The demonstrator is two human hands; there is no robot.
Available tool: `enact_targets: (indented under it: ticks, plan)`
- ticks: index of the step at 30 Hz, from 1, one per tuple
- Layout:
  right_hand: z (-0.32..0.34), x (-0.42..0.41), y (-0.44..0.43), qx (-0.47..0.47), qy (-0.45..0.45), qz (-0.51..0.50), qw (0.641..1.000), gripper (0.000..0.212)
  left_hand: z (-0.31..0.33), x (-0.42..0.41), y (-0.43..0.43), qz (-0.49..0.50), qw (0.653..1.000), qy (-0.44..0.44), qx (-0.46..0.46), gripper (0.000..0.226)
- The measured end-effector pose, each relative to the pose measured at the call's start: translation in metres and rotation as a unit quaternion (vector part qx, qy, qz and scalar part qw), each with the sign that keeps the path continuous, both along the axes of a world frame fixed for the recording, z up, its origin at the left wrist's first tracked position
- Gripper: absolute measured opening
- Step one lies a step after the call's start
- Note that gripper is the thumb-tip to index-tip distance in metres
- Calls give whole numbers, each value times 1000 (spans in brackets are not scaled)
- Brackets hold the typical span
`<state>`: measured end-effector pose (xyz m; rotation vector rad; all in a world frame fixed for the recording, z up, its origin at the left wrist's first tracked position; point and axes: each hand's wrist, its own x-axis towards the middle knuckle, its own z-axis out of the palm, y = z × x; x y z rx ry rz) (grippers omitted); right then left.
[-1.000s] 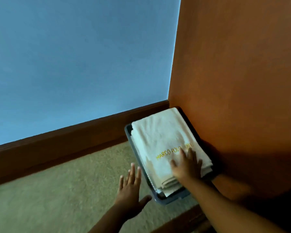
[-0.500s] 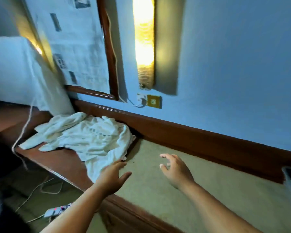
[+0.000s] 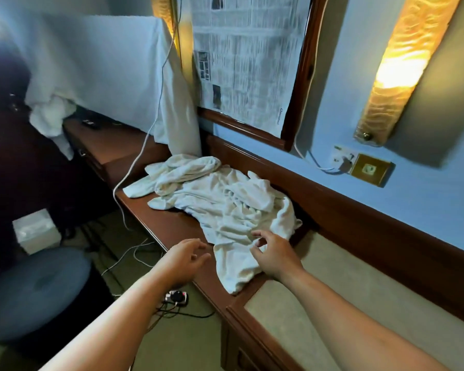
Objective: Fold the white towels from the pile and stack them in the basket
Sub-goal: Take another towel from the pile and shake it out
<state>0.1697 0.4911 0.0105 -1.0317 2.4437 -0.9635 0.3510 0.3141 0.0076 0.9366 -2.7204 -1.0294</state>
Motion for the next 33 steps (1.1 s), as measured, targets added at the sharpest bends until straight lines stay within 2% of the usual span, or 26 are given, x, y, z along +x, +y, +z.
enact_targets:
  ticks: [5, 8, 13, 20, 23, 28, 31, 33]
  plan:
    - [-17, -53, -74, -2, -68, -33, 997, 33, -10, -47, -67, -3, 1000, -19, 20, 39]
    - [-20, -78, -118, 4, -69, -27, 997, 33, -15, -64, -113, -15, 999, -31, 25, 39]
    - [-19, -108, -192, -5, -61, -28, 998, 31, -29, -92, -188, 24, 998, -33, 37, 36]
    - [-47, -133, -272, -1, -93, -53, 994, 27, -68, -151, -296, 20, 997, -61, 45, 40]
    - [-54, -152, -300, 4, -123, -83, 989, 23, -93, -177, -358, 47, 996, -73, 26, 55]
    - [-56, -181, -335, 14, -136, -155, 978, 21, -128, -226, -469, 61, 988, -126, -59, 82]
    - [-61, -184, -351, 19, -140, -189, 972, 19, -140, -253, -513, 80, 985, -143, -49, 96]
    - [-67, -179, -361, 23, -153, -203, 967, 18, -149, -268, -536, 87, 978, -186, -31, 94]
